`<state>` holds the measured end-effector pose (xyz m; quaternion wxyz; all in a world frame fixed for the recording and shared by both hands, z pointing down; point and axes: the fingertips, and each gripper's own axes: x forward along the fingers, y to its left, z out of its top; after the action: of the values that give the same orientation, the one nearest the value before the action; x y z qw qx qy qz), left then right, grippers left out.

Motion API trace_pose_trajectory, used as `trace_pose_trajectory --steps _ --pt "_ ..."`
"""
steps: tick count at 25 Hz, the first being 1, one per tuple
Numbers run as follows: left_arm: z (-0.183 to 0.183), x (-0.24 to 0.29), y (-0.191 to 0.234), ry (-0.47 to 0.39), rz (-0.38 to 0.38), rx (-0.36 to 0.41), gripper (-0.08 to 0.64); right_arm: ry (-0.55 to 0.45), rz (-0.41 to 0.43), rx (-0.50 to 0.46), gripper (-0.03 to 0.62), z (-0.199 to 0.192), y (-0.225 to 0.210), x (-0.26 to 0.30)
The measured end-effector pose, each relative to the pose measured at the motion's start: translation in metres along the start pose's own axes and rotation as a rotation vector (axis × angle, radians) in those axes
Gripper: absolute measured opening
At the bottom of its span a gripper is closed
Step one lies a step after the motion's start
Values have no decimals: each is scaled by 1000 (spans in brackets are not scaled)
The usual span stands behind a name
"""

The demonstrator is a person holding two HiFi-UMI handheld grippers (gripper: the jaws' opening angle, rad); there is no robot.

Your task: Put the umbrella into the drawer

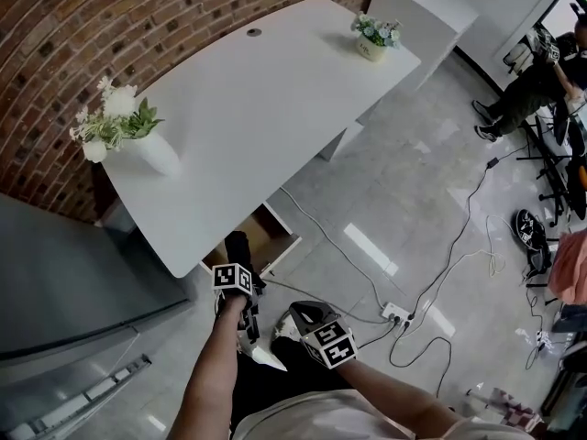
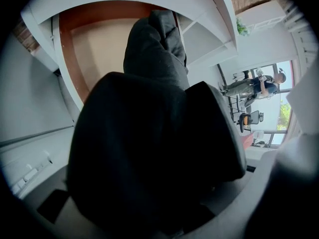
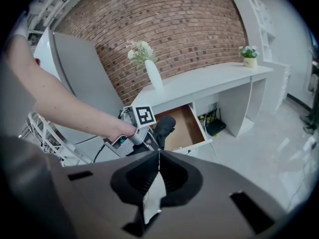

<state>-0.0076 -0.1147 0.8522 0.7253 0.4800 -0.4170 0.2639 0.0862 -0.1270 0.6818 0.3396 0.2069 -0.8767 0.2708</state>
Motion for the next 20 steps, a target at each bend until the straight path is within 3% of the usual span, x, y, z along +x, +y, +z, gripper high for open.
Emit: trace_pose_trajectory --steps 4,20 --pt "11 4 11 -25 54 18 235 9 -5 14 17 -8 -6 -2" --pt "52 15 36 -80 123 8 241 40 -28 49 17 -30 -35 4"
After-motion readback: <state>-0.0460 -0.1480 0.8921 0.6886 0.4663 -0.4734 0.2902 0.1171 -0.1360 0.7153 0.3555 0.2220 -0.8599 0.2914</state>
